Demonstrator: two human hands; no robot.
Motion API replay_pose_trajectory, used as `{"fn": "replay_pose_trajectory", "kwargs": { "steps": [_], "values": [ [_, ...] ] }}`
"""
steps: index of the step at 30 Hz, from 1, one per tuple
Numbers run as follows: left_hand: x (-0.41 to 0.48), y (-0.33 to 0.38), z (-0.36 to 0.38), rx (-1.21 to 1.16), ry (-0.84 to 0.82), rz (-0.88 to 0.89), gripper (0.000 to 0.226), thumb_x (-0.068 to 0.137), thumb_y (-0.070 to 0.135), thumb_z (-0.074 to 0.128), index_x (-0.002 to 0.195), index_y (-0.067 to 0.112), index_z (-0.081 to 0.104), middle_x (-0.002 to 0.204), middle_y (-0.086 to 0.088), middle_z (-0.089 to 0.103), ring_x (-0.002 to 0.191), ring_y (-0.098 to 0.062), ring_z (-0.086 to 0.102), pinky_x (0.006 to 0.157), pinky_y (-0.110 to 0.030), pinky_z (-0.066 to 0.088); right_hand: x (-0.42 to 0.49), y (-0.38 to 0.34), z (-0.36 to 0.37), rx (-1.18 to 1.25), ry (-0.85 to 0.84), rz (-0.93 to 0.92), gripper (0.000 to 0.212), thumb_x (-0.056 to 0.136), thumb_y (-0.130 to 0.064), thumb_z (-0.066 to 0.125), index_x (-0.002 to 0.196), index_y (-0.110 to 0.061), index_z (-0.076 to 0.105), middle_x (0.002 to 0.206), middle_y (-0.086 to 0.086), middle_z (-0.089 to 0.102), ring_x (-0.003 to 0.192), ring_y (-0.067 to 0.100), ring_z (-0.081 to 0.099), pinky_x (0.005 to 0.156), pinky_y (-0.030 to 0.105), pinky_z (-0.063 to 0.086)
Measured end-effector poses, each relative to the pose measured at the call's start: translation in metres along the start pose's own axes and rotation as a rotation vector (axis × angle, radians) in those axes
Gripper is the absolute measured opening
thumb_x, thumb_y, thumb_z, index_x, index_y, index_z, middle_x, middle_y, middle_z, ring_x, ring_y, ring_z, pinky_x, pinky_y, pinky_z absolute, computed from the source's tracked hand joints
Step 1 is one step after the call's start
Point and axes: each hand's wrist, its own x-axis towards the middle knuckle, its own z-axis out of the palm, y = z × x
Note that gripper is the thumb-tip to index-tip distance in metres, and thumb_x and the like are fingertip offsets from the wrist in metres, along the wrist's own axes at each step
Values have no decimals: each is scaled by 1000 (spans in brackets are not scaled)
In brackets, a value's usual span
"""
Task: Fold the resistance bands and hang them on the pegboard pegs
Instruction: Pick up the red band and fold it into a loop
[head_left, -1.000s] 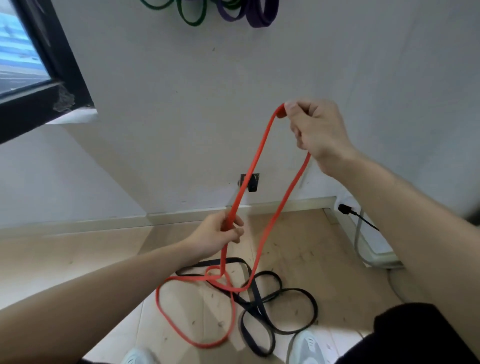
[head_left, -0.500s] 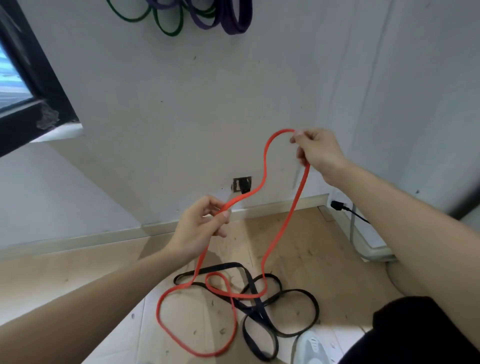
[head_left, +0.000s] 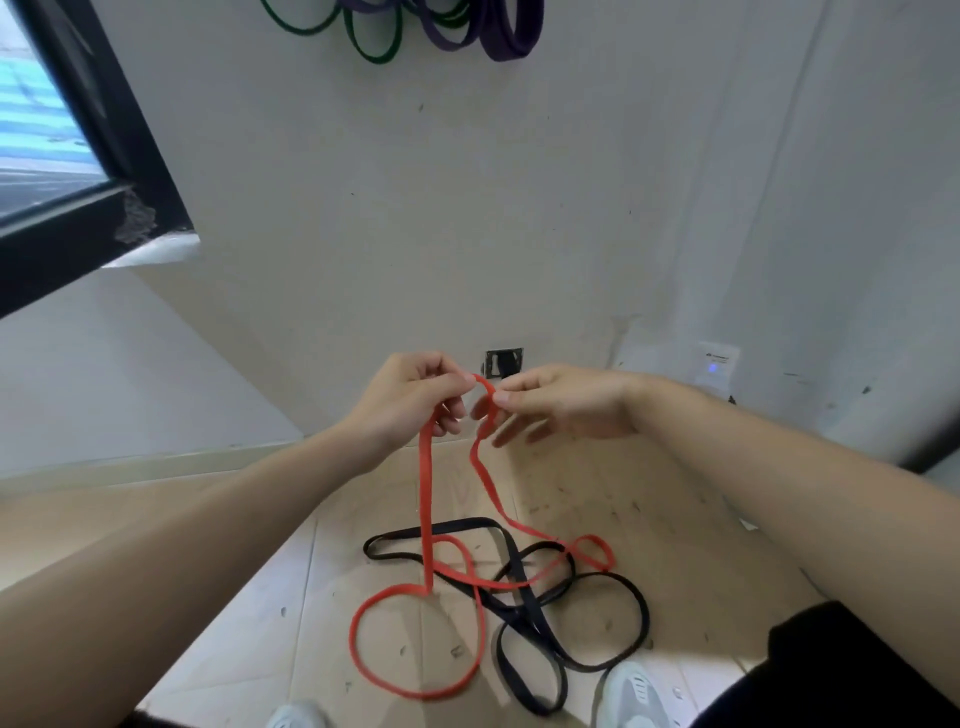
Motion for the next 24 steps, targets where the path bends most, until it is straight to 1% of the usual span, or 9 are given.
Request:
{"fn": "replay_pose_trajectory", "kwargs": {
  "steps": [3,6,9,12,14,16,20,22,24],
  "values": [
    [2,2,-6,6,30,-42,20,99,18,62,95,0,69,68,-7,66,55,-19,63,54,-26,50,5,-2,10,-26,63,-61,28,94,-41,66,113,-21,70,105,-11,72,103,7,66,91,33,46],
    [3,1,-13,30,10,-57,21,98,18,62,93,0,71,69,-7,65,58,-19,62,57,-27,50,12,-1,15,12,241,-117,16,93,-32,70,95,-17,69,89,-1,73,90,16,70,91,40,53],
    [2,1,-20,50,-72,-62,20,99,18,60,91,4,73,71,-6,67,64,-18,64,62,-27,53,14,-6,15,160,380,-211,7,96,-14,66,100,-8,65,77,8,69,76,21,70,79,36,56],
    [2,3,-25,-13,-131,-31,20,100,18,59,92,7,74,80,-8,72,76,-20,69,76,-31,57,11,-14,12,207,416,-313,10,95,-6,66,103,-1,63,81,13,69,77,23,68,76,35,53],
    [2,6,-31,-61,-148,-3,22,100,19,59,90,10,75,91,-10,76,88,-21,72,90,-35,55,10,-19,9,222,410,-339,10,94,-9,67,102,-3,65,84,10,70,81,20,68,80,36,52],
    [3,8,-35,-81,-165,27,25,100,20,58,85,16,77,100,-8,78,100,-22,73,96,-34,53,9,-22,6,238,388,-331,7,93,-14,69,97,-8,68,84,5,71,83,17,68,83,37,51],
    [1,11,-38,-90,-181,49,22,97,22,60,84,21,77,99,-3,76,101,-16,70,91,-27,47,6,-25,5,247,358,-297,9,93,-25,68,93,-16,70,87,-1,72,88,12,67,89,37,46],
    [0,10,-38,-48,-166,60,12,90,27,69,89,18,77,100,-13,72,98,-20,66,91,-31,47,6,-26,6,220,355,-289,11,94,-28,67,93,-18,72,89,-2,72,89,10,65,88,34,46],
    [0,8,-37,-2,-131,77,15,86,30,74,94,17,77,106,-21,69,98,-27,61,92,-34,46,5,-26,8,192,364,-282,14,95,-27,66,97,-14,72,91,0,70,88,9,64,87,32,47]
  ]
}}
